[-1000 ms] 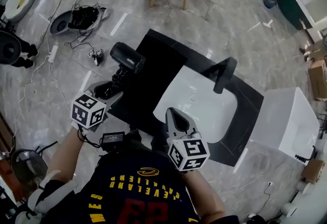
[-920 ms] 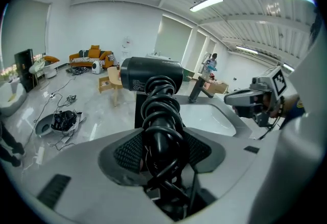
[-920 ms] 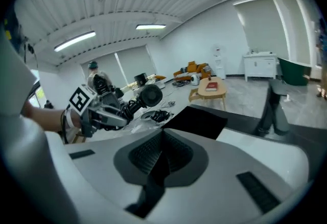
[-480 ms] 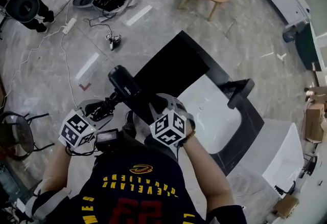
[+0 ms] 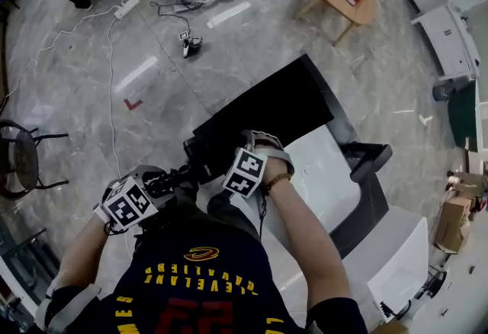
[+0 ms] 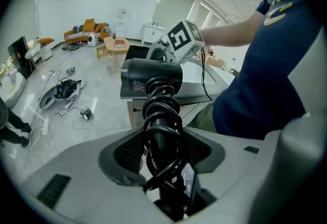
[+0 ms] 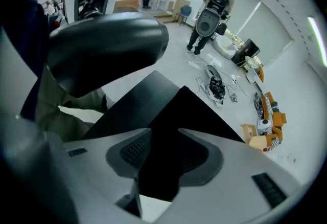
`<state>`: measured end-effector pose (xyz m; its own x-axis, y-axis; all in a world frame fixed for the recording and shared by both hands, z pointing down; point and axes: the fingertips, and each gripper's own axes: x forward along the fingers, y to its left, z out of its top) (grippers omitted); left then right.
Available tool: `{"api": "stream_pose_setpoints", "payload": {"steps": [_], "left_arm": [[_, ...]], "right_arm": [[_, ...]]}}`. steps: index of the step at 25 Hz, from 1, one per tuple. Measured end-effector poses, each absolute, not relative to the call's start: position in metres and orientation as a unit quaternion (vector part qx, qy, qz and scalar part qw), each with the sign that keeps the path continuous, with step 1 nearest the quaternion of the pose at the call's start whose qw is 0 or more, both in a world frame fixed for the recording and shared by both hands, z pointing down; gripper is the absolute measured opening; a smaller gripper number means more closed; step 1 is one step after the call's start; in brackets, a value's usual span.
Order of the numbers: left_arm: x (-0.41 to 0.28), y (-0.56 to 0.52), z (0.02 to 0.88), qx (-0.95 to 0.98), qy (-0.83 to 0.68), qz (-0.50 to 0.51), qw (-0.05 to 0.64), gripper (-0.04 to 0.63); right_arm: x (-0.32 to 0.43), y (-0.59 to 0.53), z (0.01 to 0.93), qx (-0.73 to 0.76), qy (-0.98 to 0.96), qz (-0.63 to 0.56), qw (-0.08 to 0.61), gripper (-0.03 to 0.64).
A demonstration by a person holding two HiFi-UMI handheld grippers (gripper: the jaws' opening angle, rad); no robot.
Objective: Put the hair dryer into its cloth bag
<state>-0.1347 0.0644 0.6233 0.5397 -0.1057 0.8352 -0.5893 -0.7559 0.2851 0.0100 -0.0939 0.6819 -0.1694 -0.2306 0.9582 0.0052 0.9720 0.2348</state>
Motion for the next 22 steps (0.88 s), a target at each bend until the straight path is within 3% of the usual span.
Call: {"api": "stream_pose_setpoints", "payload": {"steps": [4, 7, 17, 22], "left_arm": [[-0.131, 0.073, 0.627, 0.831, -0.187, 0.444, 0.278, 0.227], [-0.127, 0.075, 0.628, 0.835, -0.176, 0.443, 0.277, 0.227], [-0.087, 0.073, 0.646, 0.842, -0.143, 0.425, 0.301, 0.227], [-0.075, 0.057, 0.649, 0.844, -0.139, 0.426, 0.296, 0.227]], "right_arm": [[0.016, -0.092, 0.689, 0.045, -0.73, -0.099, 0.675, 0.136], [0.021, -0.095, 0.679, 0.097, -0.74, -0.069, 0.662, 0.021], [0.051, -0.108, 0.613, 0.312, -0.824, 0.236, 0.411, 0.018], [0.058, -0.108, 0.602, 0.321, -0.832, 0.273, 0.361, 0.018]]}}
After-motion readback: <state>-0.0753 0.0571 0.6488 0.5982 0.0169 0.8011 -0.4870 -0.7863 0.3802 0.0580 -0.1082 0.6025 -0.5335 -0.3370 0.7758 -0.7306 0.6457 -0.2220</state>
